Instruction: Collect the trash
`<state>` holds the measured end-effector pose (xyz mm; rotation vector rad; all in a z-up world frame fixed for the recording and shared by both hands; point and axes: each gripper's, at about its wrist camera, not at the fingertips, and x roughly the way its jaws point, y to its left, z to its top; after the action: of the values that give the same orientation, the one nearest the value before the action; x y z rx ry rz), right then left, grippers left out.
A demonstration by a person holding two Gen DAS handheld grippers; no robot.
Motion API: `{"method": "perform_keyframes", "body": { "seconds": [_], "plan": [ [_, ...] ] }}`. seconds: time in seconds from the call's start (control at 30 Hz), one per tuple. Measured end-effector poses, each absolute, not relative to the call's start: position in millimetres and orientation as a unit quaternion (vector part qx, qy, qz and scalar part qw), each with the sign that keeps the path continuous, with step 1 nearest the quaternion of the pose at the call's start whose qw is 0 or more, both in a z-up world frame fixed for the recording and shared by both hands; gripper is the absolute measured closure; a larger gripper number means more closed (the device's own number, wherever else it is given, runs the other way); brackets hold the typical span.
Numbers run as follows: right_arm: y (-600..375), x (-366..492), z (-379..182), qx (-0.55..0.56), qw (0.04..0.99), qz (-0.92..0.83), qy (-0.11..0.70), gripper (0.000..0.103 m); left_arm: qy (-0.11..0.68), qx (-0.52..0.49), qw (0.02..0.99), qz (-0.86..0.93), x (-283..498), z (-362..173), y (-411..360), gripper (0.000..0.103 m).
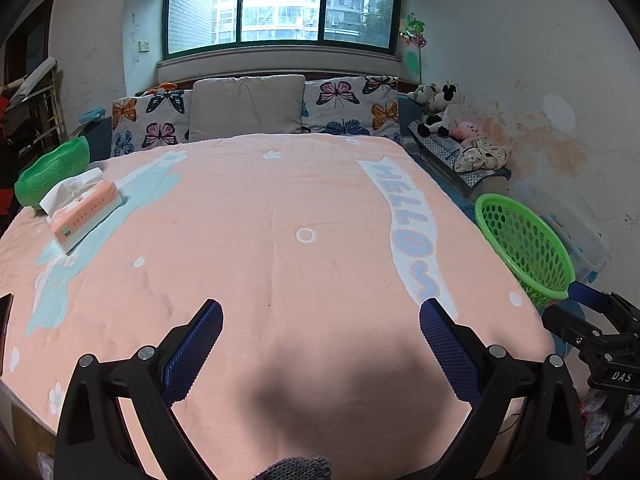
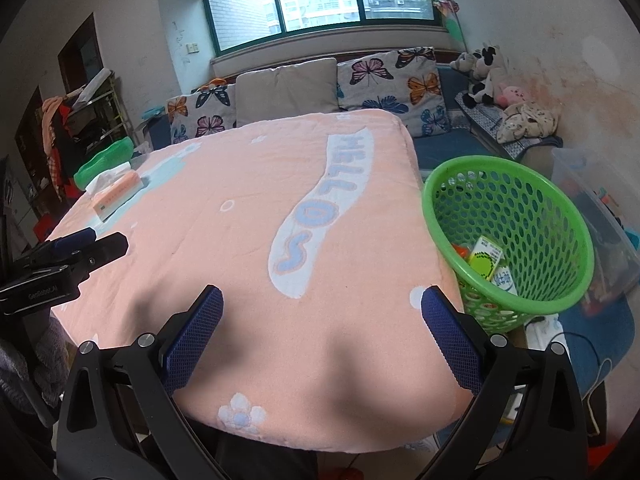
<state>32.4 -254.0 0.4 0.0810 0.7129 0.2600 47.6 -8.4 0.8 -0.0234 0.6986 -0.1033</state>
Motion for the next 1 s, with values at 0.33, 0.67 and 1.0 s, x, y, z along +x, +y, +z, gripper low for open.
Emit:
{"method": "perform_keyframes", "body": {
  "seconds": [0.33, 0.67, 1.0],
  "plan": [
    [-253.8, 32.7, 0.0, 0.039, 0.928, 0.127, 0.348, 0.004, 0.340, -0.005, 0.939, -0.045, 46.6, 2.3, -9.3, 0.007],
    [-253.5, 33.1, 0.0, 0.040, 0.928, 0.129, 0.346, 0.004, 0.340, 0.001, 0.940, -0.036, 45.9, 2.4, -9.9, 0.008],
    [-252.6, 34.2, -0.7, 0.039, 0.928, 0.130, 0.346, 0.004, 0.339, 0.005, 0.940, -0.033, 44.6, 1.6, -10.1, 0.008]
  ]
}}
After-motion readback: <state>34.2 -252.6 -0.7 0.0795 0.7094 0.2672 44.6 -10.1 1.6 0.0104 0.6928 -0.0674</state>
